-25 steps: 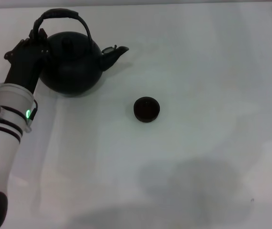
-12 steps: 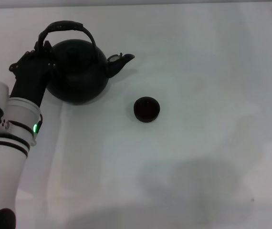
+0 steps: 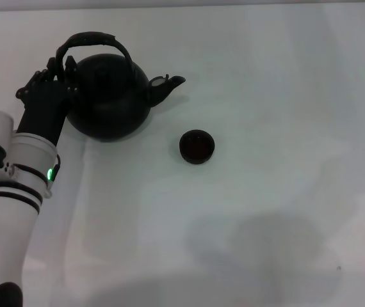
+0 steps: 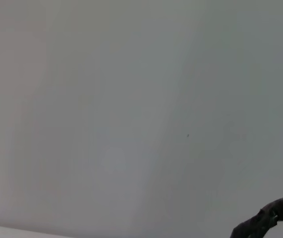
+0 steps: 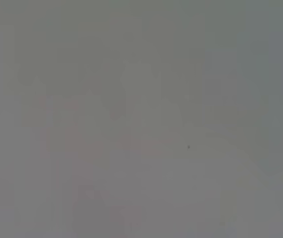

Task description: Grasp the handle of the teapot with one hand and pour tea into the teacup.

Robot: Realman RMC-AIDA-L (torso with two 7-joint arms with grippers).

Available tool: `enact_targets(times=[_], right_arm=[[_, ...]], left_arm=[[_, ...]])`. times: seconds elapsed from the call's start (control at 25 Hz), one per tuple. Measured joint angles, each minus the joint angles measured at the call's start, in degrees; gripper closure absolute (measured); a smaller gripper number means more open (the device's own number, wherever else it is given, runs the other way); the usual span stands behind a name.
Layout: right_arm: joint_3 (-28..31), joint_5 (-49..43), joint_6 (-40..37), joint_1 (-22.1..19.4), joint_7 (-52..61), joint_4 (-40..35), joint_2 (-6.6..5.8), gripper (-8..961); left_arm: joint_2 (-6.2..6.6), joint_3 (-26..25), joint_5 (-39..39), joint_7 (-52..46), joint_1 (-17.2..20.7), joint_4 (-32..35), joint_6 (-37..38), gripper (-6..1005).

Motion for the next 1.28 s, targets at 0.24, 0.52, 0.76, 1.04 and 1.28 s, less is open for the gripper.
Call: enact_targets(times=[0.24, 0.52, 0.76, 1.04, 1.28], right_arm=[[0.0, 0.0, 0.1, 0.0, 0.0, 0.0, -0.01, 113], [-0.1, 0.0, 0.1, 0.0, 0.0, 0.0, -0.01, 113], [-0.2, 0.0, 0.1, -0.1, 0.0, 0.0, -0.01, 113], [-0.3, 0.0, 0.1, -0.3, 0.0, 0.0, -0.01, 113], [-0.2, 0.0, 0.1, -0.8, 0.0, 0.0, -0.06, 113]], left_arm=[[0.09, 0.1, 0.2, 0.0, 0.5, 0.1, 0.1, 675], [0.22, 0.2, 1.2, 0.3, 0.8, 0.2, 0.3, 478], [0.38, 0.1, 6.2, 0.2, 2.7, 0.3, 0.7, 240], [0.5, 0.2, 8.0, 0.1, 7.0, 1.6, 5.1, 127], [0.57, 0.2, 12.8, -2.8, 11.2, 1.8, 9.8, 131]])
